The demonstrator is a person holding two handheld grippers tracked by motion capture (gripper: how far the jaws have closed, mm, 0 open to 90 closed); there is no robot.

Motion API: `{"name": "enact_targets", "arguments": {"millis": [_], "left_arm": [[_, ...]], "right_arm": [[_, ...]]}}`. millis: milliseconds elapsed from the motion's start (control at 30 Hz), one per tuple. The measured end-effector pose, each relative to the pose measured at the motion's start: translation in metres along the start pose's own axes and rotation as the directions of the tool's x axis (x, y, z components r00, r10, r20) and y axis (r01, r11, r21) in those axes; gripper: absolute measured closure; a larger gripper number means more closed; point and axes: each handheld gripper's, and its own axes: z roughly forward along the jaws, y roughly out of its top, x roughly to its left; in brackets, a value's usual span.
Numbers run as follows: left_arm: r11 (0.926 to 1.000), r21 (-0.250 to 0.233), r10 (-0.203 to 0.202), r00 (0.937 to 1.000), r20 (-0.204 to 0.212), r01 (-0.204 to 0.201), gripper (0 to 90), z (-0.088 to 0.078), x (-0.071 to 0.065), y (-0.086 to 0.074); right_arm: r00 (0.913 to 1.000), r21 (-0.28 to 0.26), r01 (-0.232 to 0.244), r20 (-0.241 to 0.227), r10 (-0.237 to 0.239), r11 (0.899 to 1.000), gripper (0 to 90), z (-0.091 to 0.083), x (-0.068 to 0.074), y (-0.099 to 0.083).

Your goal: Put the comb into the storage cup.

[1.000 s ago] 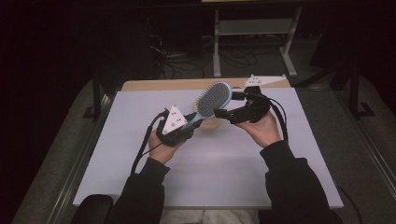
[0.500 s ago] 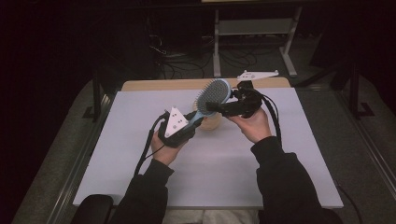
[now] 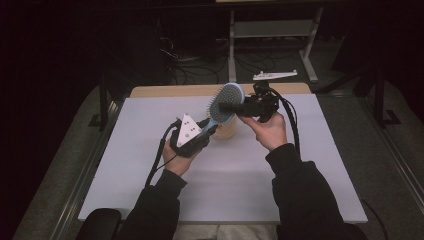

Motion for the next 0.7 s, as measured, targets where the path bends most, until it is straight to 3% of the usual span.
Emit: {"name": "enact_targets", "arguments": {"millis": [133,233,367,467,700], "left_arm": [[0.9995,-0.006,-0.03,0.9993,0.021,0.03,69.5,0.001,0.004,-0.001],[0.9996,-0.015,-0.025,0.9995,0.019,0.025,68.9,0.0,0.005,-0.001],[0.9991,-0.02,-0.036,0.9988,0.033,0.037,61.0,-0.001,0.009,0.001],[0.999,-0.026,-0.036,0.9986,0.039,0.037,60.4,-0.002,0.011,0.002],[0.9944,-0.027,-0.1,0.9928,0.067,0.102,55.0,-0.006,0.024,0.001]], "right_arm": [[1.0,0.006,-0.001,0.003,0.001,1.0,49.9,0.002,0.003,0.003],[1.0,0.005,-0.005,-0.002,0.005,1.0,51.6,0.002,0.003,0.005],[0.9993,0.035,0.028,0.023,-0.029,0.999,52.9,0.004,0.008,0.008],[0.9984,0.046,0.046,0.031,-0.048,0.998,53.3,0.005,0.011,0.011],[0.9955,0.063,0.08,0.045,-0.083,0.995,53.6,0.006,0.016,0.017]]}}
